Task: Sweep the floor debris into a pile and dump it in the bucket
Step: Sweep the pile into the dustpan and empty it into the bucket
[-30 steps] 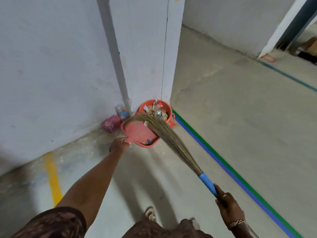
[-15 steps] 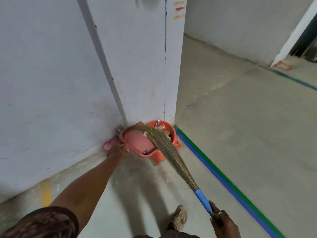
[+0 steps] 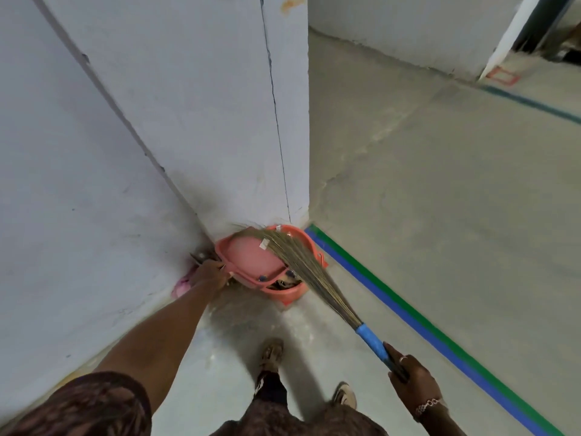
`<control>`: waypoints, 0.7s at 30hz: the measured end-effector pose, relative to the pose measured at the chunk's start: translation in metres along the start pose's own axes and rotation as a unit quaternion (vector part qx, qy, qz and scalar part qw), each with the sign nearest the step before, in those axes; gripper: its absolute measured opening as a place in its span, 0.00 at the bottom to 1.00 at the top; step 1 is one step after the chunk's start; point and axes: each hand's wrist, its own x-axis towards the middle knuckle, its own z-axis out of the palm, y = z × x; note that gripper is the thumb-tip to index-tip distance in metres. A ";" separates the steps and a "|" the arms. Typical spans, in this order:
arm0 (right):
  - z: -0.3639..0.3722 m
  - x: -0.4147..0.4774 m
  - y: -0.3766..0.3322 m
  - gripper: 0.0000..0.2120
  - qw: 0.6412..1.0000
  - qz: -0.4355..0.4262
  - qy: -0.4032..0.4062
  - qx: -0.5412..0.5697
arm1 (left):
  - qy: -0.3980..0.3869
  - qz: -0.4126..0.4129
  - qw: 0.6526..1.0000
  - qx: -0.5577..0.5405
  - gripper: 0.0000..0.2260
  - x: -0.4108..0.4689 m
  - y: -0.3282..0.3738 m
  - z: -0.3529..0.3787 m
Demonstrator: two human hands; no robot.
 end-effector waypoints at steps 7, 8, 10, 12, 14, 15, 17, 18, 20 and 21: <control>0.019 0.011 -0.068 0.22 0.994 0.100 -0.037 -0.015 | -0.064 0.034 0.991 0.115 0.17 0.086 0.006 0.014; 0.024 0.015 -0.079 0.25 0.994 0.106 -0.037 -0.016 | -0.061 0.042 0.988 0.132 0.18 0.095 0.013 0.012; 0.037 0.024 -0.098 0.31 0.993 0.109 -0.045 -0.031 | -0.059 0.056 0.982 0.172 0.18 0.117 0.023 0.010; 0.048 0.031 -0.116 0.32 0.990 0.130 -0.047 -0.035 | -0.076 0.063 0.977 0.191 0.19 0.134 0.026 0.010; 0.058 0.038 -0.131 0.31 0.986 0.156 -0.046 -0.030 | -0.087 0.075 0.972 0.207 0.21 0.154 0.026 0.009; 0.064 0.040 -0.139 0.31 0.985 0.164 -0.046 -0.031 | -0.092 0.079 0.969 0.216 0.22 0.163 0.026 0.009; 0.074 0.039 -0.154 0.29 0.983 0.182 -0.034 -0.011 | -0.099 0.083 0.965 0.230 0.24 0.181 0.029 0.008; 0.078 0.038 -0.159 0.26 0.982 0.187 -0.028 0.001 | -0.104 0.088 0.963 0.234 0.24 0.188 0.033 0.008; 0.081 0.035 -0.170 0.18 0.980 0.199 -0.005 0.028 | -0.113 0.099 0.958 0.243 0.23 0.198 0.041 0.008; 0.084 0.033 -0.173 0.14 0.979 0.200 0.005 0.039 | -0.116 0.101 0.957 0.244 0.22 0.201 0.045 0.008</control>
